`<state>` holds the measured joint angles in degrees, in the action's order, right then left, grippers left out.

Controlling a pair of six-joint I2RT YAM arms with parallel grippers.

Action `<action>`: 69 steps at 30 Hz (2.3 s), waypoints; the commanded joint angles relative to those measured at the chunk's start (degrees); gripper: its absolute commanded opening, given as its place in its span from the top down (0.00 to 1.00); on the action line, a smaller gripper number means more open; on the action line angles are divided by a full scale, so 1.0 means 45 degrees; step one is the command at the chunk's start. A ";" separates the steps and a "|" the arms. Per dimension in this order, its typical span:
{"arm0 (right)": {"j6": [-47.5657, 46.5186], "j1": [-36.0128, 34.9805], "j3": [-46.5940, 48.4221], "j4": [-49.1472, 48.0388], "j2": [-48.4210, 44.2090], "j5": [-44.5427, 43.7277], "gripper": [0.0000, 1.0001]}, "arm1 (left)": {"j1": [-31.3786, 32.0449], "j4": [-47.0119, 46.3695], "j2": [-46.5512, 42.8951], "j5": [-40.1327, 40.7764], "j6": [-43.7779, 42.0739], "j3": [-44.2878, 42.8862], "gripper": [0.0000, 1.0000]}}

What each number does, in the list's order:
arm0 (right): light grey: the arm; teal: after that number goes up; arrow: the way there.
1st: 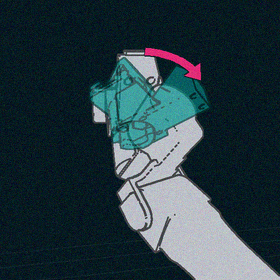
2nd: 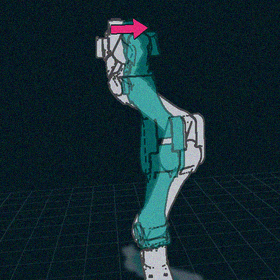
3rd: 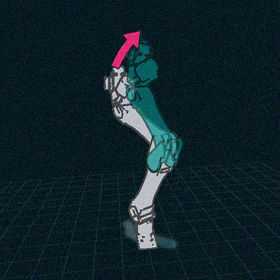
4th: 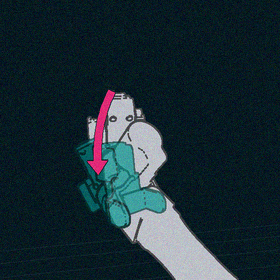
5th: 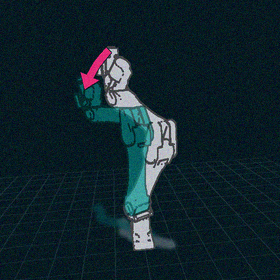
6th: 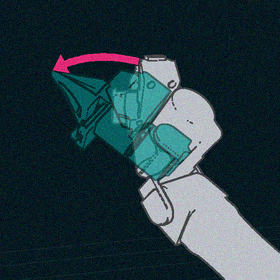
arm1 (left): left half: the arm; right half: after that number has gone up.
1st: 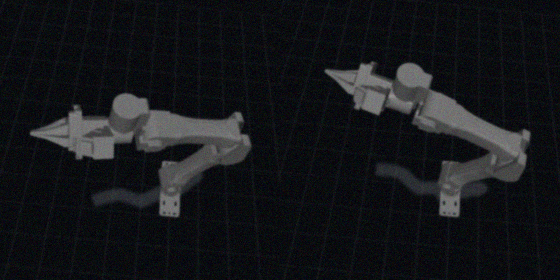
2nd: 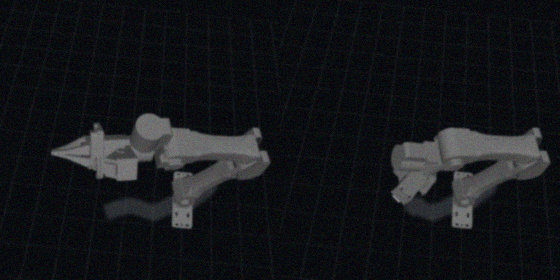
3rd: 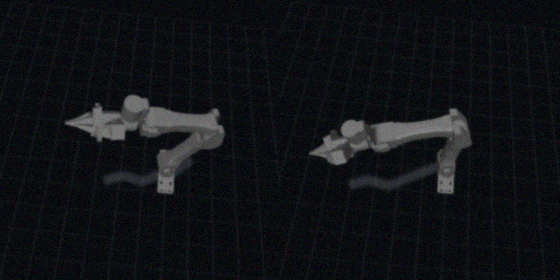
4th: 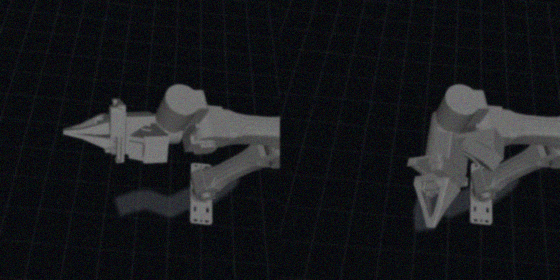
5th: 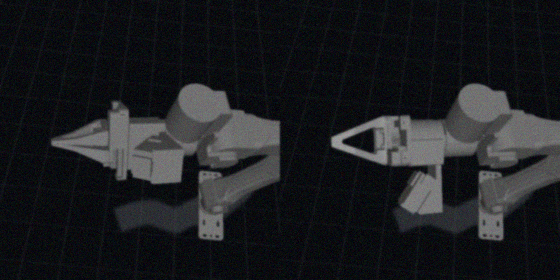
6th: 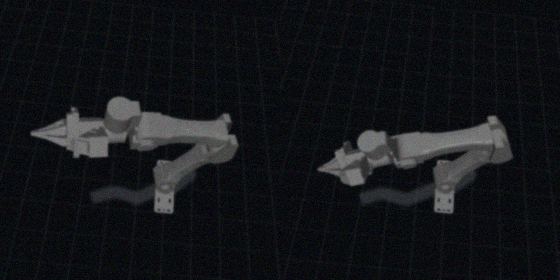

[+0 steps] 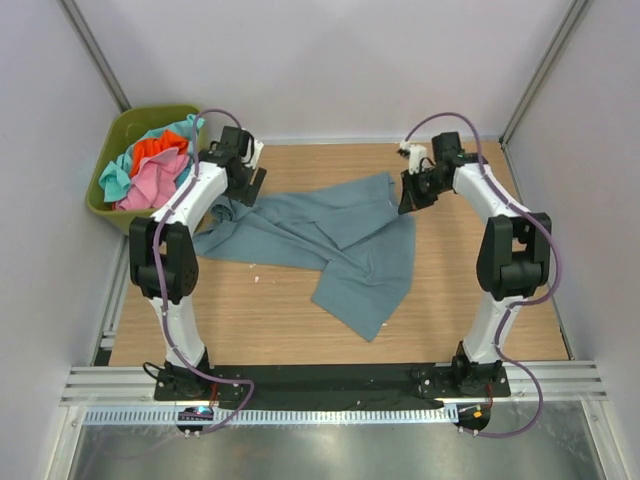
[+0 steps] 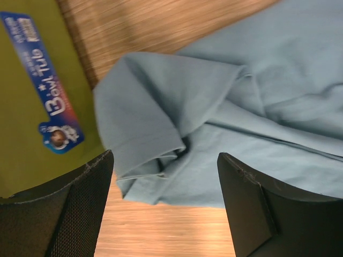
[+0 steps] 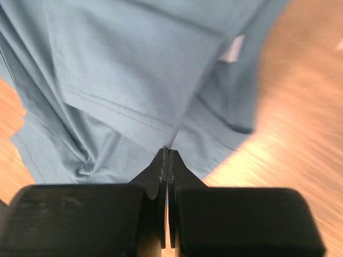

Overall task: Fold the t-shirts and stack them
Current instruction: Flatten the tshirt out

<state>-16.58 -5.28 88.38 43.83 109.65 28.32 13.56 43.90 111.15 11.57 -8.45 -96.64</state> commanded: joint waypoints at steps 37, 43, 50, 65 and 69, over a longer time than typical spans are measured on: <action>0.0774 0.3634 0.0770 -0.0796 -0.1006 -0.0159 0.98 | 0.1283 0.0069 0.3208 0.0163 -0.2224 -0.1825 0.48; 0.0910 0.3712 0.0810 -0.0893 -0.0928 -0.0082 0.98 | 0.1283 0.0088 0.3365 0.0240 -0.2263 -0.1923 0.53; 0.0989 0.3712 0.0848 -0.0952 -0.0967 -0.0042 0.99 | 0.1244 0.0439 0.3678 0.0222 -0.2342 -0.2176 0.85; 0.1301 0.5469 0.0596 -0.0932 -0.2139 -0.0219 0.98 | 0.2882 0.0712 0.1919 -0.0033 -0.2263 -0.4595 1.00; 0.1496 0.5470 0.0068 -0.1069 -0.2353 0.0074 0.98 | 0.3509 0.0713 0.2291 -0.0013 -0.2498 -0.5495 1.00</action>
<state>-11.25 19.99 89.71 40.71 102.54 27.62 27.40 46.50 123.63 11.97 -18.52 -118.39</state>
